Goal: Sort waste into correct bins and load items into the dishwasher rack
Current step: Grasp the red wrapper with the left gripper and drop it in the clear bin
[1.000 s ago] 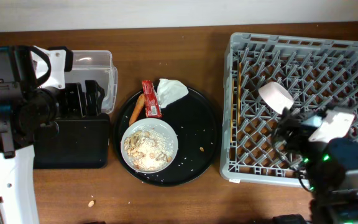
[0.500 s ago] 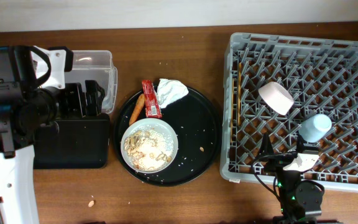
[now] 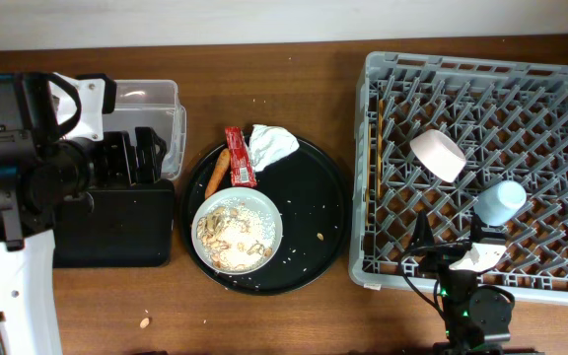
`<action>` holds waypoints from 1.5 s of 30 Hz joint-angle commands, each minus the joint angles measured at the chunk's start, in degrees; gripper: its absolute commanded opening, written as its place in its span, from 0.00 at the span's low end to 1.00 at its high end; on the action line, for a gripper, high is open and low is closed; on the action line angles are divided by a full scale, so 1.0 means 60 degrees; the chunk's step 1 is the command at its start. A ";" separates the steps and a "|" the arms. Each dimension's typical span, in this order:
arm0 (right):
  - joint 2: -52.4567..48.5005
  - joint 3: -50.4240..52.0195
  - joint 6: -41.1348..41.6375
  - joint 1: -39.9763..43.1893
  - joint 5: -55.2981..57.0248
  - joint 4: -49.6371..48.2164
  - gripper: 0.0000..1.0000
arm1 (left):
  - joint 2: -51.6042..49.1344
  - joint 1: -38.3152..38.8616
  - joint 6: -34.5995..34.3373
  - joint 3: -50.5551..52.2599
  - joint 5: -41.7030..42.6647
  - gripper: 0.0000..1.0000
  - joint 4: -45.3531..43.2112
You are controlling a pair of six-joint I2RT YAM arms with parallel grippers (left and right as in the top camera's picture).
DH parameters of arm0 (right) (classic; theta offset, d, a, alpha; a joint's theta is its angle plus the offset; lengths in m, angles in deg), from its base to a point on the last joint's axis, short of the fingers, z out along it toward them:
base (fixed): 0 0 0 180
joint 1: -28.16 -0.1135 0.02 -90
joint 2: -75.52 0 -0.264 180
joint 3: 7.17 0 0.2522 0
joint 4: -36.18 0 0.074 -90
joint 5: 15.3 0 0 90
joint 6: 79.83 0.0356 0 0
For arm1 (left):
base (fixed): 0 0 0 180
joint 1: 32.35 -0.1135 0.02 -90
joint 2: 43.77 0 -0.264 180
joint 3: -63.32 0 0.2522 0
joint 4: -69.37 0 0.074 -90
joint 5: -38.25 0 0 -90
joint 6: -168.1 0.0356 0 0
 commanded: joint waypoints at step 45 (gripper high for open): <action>0.0106 0.0095 -0.0004 0.0066 0.0157 0.0000 0.98 | -0.4561 0.1832 -0.3308 -0.0058 -0.2262 0.00 -0.4732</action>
